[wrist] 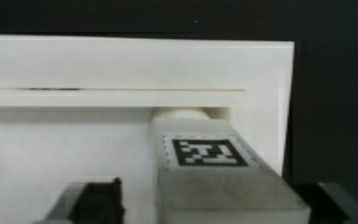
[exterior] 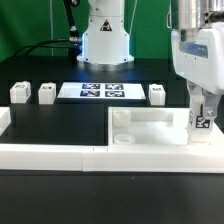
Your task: Assemble square table
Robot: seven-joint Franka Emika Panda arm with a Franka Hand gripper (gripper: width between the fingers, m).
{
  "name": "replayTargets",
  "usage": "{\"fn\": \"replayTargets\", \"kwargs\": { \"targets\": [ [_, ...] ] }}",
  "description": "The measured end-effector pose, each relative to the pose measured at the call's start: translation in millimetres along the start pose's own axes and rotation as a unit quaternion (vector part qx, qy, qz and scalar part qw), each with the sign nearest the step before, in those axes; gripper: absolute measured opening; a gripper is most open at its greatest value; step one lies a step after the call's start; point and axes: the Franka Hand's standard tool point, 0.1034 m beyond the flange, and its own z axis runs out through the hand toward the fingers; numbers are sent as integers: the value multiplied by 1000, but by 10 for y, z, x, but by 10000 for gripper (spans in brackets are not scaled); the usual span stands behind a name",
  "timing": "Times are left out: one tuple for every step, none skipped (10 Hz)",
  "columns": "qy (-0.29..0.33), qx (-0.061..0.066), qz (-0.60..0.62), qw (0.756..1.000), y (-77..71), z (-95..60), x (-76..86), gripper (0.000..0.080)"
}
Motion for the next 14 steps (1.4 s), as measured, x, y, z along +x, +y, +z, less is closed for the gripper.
{"fn": "replayTargets", "kwargs": {
  "targets": [
    [3,9,-101,995,-24,-6,68,578],
    [8,21,-185,982,45,46,62,578],
    [7,17,-234,972,83,60,57,635],
    [8,18,-252,968,66,52,66,646],
    [9,18,-280,960,68,54,70,646],
    [10,17,-311,950,70,56,74,649],
    [11,17,-336,942,69,53,78,649],
    [16,10,-442,897,58,30,105,649],
    [19,4,-512,859,30,-3,95,649],
    [19,-6,-584,811,39,-6,60,649],
    [17,-10,-605,796,36,-12,45,649],
    [17,-10,-599,800,39,-5,56,627],
    [17,-10,-599,801,41,-2,58,627],
    [17,-10,-594,804,42,-1,57,435]
  ]
}}
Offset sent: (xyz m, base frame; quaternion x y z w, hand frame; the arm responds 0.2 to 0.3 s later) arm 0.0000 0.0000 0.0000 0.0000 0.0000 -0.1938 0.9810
